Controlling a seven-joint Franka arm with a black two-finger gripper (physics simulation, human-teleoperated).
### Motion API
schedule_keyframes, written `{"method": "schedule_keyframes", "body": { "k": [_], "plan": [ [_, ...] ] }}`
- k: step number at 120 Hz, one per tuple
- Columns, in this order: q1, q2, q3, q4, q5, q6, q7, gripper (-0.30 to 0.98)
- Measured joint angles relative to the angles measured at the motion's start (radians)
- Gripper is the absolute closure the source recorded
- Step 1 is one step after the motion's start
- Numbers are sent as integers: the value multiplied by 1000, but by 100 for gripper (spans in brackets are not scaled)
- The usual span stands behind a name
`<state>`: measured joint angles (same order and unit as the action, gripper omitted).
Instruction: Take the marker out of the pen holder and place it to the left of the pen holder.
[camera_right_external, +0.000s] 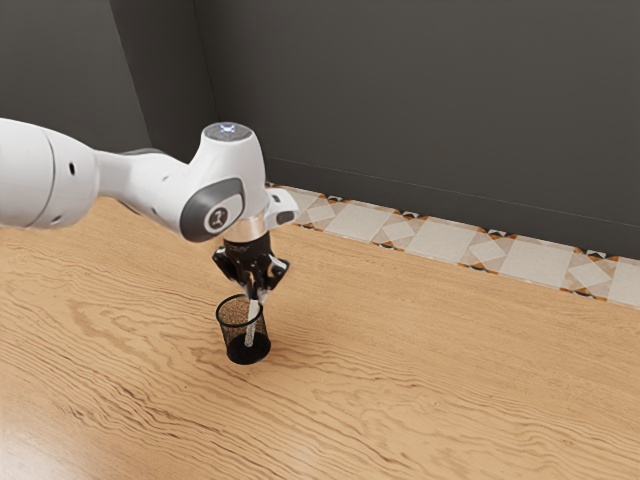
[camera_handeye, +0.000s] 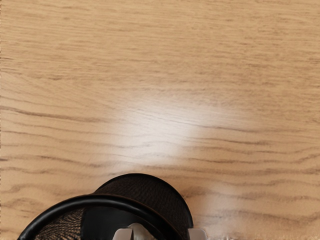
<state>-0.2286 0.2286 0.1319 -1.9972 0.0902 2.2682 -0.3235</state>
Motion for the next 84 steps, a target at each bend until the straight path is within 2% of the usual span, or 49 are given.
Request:
{"method": "schedule_keyframes", "body": {
  "k": [20,40,59,75,84],
  "plan": [
    [0,-33,0,-28,11,-15,-14,74],
    [4,-164,2,-98,25,-44,-35,77],
    [17,-277,5,-12,111,-123,-56,78],
    [-10,-225,77,126,159,-243,-65,79],
    [32,-147,84,143,160,-303,-57,79]
  ]
}}
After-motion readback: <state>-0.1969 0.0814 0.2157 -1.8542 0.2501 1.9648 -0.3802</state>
